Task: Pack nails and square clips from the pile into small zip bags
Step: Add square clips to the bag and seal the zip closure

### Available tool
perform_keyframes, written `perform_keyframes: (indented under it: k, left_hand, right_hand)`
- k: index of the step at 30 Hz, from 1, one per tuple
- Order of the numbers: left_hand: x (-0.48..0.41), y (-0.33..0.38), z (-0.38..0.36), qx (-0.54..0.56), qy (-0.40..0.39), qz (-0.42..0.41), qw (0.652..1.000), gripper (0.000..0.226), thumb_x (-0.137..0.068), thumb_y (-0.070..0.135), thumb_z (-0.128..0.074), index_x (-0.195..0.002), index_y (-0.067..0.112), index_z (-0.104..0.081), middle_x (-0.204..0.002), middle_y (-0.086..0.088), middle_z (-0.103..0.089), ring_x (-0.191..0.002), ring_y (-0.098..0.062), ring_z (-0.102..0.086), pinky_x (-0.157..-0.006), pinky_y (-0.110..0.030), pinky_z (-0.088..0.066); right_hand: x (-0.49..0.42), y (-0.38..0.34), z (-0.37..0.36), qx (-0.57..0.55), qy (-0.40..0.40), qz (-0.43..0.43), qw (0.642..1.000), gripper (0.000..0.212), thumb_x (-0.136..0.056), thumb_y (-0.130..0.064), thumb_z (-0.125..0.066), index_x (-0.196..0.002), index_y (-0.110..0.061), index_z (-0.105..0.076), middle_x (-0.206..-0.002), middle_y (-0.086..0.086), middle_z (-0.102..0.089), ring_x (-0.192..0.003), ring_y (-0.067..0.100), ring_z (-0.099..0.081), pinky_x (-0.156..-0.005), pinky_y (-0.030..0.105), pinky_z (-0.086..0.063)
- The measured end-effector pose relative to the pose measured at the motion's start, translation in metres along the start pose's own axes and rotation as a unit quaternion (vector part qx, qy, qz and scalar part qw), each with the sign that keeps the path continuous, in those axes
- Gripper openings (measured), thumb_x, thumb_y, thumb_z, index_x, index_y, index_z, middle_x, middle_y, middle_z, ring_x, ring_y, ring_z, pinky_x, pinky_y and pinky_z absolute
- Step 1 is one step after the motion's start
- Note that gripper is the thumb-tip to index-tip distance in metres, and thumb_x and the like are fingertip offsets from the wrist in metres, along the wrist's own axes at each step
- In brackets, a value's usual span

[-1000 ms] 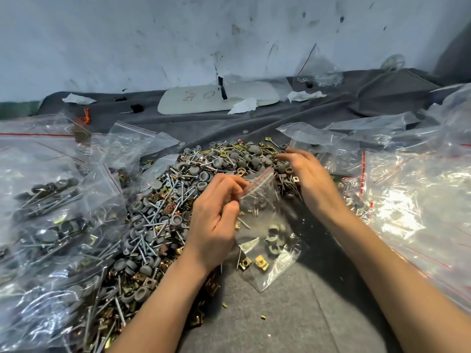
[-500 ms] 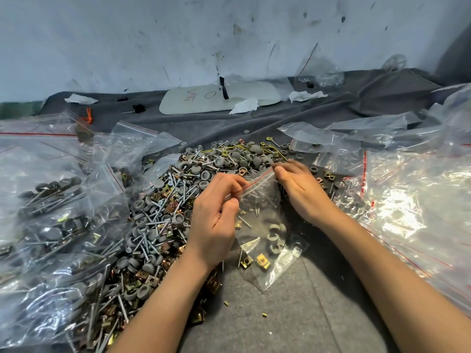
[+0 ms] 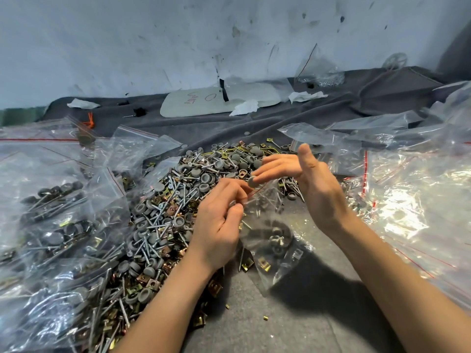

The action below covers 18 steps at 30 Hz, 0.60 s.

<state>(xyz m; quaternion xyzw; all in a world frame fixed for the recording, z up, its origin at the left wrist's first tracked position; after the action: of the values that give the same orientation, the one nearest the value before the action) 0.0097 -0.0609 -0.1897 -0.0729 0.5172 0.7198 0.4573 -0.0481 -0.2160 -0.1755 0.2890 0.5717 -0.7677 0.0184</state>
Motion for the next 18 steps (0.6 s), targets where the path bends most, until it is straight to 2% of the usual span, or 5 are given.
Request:
perform_keyframes:
  k: [5,8,12,15,18]
  left_hand:
    - [0.002,0.000,0.001,-0.010,-0.006,-0.019,1.000,0.010,-0.081,0.008,-0.041,-0.074,0.010,-0.047,-0.097,-0.006,-0.059,-0.089,-0.013,-0.054,-0.075,-0.021,-0.042]
    - [0.001,0.002,0.000,0.001,0.007,-0.014,1.000,0.013,-0.079,0.000,-0.041,-0.073,0.010,-0.047,-0.094,-0.007,-0.060,-0.086,-0.014,-0.055,-0.073,-0.024,-0.043]
    - [0.000,0.003,0.000,0.004,0.018,-0.007,1.000,0.016,-0.079,-0.001,-0.041,-0.076,0.014,-0.046,-0.091,-0.013,-0.060,-0.081,-0.020,-0.054,-0.070,-0.032,-0.044]
    - [0.000,0.002,0.001,0.002,0.023,0.001,1.000,0.015,-0.081,0.002,-0.040,-0.076,0.015,-0.046,-0.091,-0.012,-0.060,-0.081,-0.018,-0.054,-0.069,-0.028,-0.044]
    - [0.001,0.000,0.002,0.004,0.031,0.006,1.000,0.014,-0.083,0.003,-0.039,-0.077,0.012,-0.047,-0.092,-0.009,-0.060,-0.079,-0.016,-0.053,-0.066,-0.026,-0.044]
  right_hand:
    - [0.004,0.000,-0.001,0.009,-0.006,-0.013,1.000,0.070,-0.098,-0.039,-0.013,-0.077,-0.015,-0.076,-0.093,-0.002,-0.072,-0.108,0.005,-0.059,-0.102,0.026,-0.033]
    - [0.003,0.001,0.004,0.009,0.023,0.005,1.000,0.069,-0.098,-0.038,-0.015,-0.080,-0.008,-0.074,-0.092,0.003,-0.073,-0.108,0.013,-0.061,-0.105,0.043,-0.033]
    - [0.001,0.006,0.008,0.018,0.064,-0.006,0.998,0.041,-0.099,-0.028,-0.035,-0.093,-0.006,-0.070,-0.092,0.004,-0.072,-0.094,0.016,-0.066,-0.089,0.034,-0.047]
    - [-0.001,0.013,0.010,0.026,0.056,-0.072,0.996,0.024,-0.100,-0.025,-0.045,-0.103,-0.013,-0.066,-0.090,0.001,-0.070,-0.086,0.010,-0.066,-0.078,0.028,-0.050]
    - [-0.001,0.022,0.008,-0.016,-0.049,-0.209,0.977,0.046,-0.087,-0.052,-0.049,-0.098,-0.011,-0.067,-0.084,0.009,-0.071,-0.073,0.018,-0.066,-0.070,0.034,-0.053]
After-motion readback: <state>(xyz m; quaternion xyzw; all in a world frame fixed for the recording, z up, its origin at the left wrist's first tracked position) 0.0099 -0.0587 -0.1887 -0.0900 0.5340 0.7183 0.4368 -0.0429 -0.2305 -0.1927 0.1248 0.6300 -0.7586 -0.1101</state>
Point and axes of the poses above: each hand's wrist, its own x-axis away from the middle knuckle, its own z-axis out of the back of the hand, y = z × x, the point moved 2 cm from there along -x, towards the middle knuckle
